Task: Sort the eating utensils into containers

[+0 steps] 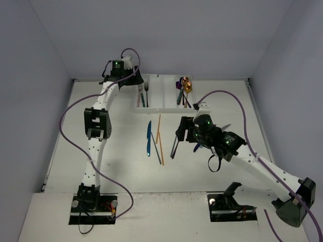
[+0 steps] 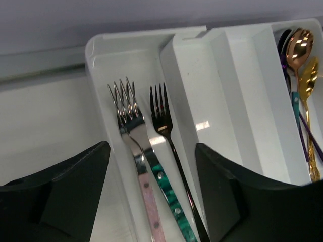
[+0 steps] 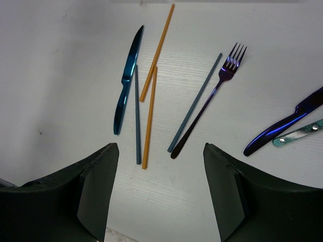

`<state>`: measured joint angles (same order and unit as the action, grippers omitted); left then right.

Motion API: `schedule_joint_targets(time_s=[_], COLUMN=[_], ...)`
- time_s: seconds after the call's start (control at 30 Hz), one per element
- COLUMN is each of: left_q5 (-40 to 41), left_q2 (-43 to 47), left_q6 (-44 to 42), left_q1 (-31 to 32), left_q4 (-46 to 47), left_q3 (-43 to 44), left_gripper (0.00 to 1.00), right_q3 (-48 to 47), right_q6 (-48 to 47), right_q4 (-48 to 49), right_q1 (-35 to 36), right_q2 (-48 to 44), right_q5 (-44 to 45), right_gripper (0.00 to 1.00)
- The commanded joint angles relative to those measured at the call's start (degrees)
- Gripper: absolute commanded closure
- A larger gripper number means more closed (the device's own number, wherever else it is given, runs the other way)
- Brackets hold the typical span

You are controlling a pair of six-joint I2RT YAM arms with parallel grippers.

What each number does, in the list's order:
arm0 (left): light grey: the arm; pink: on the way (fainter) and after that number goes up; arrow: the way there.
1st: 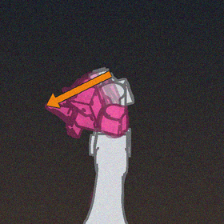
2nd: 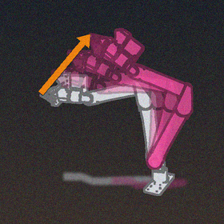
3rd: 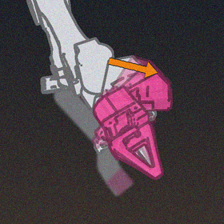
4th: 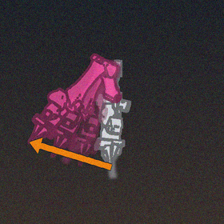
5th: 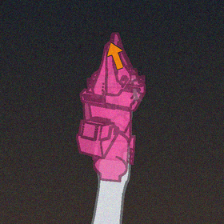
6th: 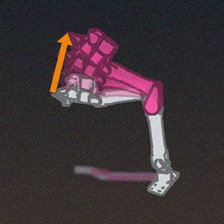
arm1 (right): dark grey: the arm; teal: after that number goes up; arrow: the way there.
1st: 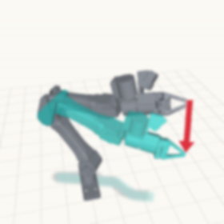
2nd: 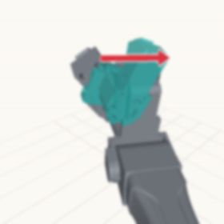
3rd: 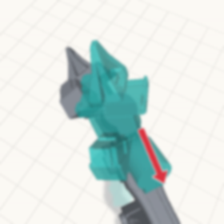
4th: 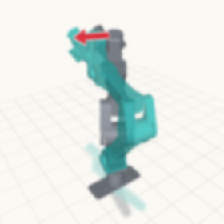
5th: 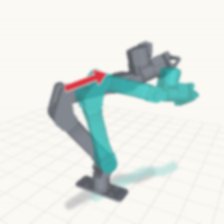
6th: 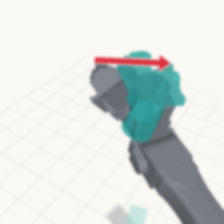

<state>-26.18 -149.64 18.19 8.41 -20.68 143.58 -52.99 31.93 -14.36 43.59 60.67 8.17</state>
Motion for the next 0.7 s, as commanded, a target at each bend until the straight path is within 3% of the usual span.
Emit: schedule_joint_targets(time_s=[0.0,0.2,0.4,0.67], left_q5=[8.41,22.8,25.69,29.43], left_q2=[14.43,27.69,39.11,40.06], left_q6=[-5.71,-5.16,4.81,9.79], left_q1=[3.89,13.55,25.24,39.72], left_q4=[-0.88,-8.27,-9.2,-11.28], left_q3=[-4.21,-18.88,-39.08,-45.99], left_gripper=[0.34,0.34,0.39,0.48], right_q3=[-0.82,-0.84,2.26,5.09], right_q6=[1.24,3.13,1.15,-2.86], right_q4=[-0.11,-4.26,-6.74,-7.92], right_q1=[-0.1,-2.99,-14.22,-20.72], right_q2=[-1.51,-2.8,-7.88,-12.96], right_q5=[7.99,17.87,18.04,15.91], right_gripper=[0.34,0.34,0.34,0.34])
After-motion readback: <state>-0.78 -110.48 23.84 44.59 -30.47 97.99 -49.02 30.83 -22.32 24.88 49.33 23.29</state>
